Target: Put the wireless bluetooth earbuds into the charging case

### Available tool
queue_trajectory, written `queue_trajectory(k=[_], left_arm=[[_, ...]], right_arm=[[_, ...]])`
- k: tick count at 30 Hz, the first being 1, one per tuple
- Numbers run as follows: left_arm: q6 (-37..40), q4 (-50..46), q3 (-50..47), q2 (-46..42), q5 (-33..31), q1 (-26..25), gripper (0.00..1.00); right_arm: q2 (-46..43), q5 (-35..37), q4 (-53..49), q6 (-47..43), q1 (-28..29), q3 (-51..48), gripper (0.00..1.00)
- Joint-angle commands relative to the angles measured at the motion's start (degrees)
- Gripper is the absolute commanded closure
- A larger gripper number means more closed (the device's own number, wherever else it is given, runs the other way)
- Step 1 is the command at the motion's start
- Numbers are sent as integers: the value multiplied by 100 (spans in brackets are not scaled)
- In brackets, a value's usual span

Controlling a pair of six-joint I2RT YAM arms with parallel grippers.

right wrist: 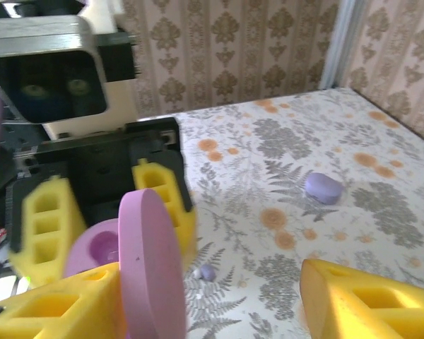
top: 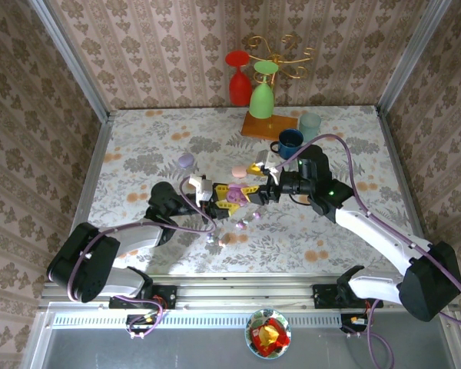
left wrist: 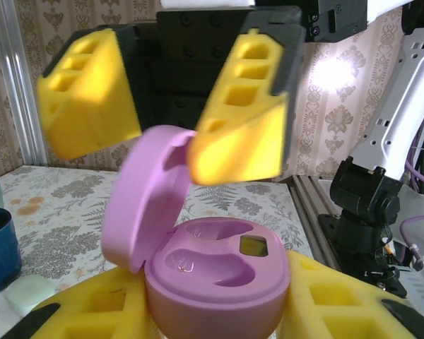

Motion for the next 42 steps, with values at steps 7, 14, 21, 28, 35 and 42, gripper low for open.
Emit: queue_trajectory(k=[7,14,21,28,35,42], left_arm=[[-259,323,16,-21,-183,-18,90],[-760,509,64,130,-522,85,91],[-991,517,60,122,-799,236,91],[-999,516,41,149,-637,386,91],[-1056,530,138,218,-94,344,91],[-977,534,-16,132,-466,412,91]], right_arm=[[-71,-217,136,-85,-21,8,31],[-481,-201,344,43,-12,-251,23],[-594,581,193,562,-21,-336,23],[-757,1244,-8,1459,-38,-398,27],[-157,173,-211,1270,-5,46,33],[55,454,-508,1603,-77,164,36]])
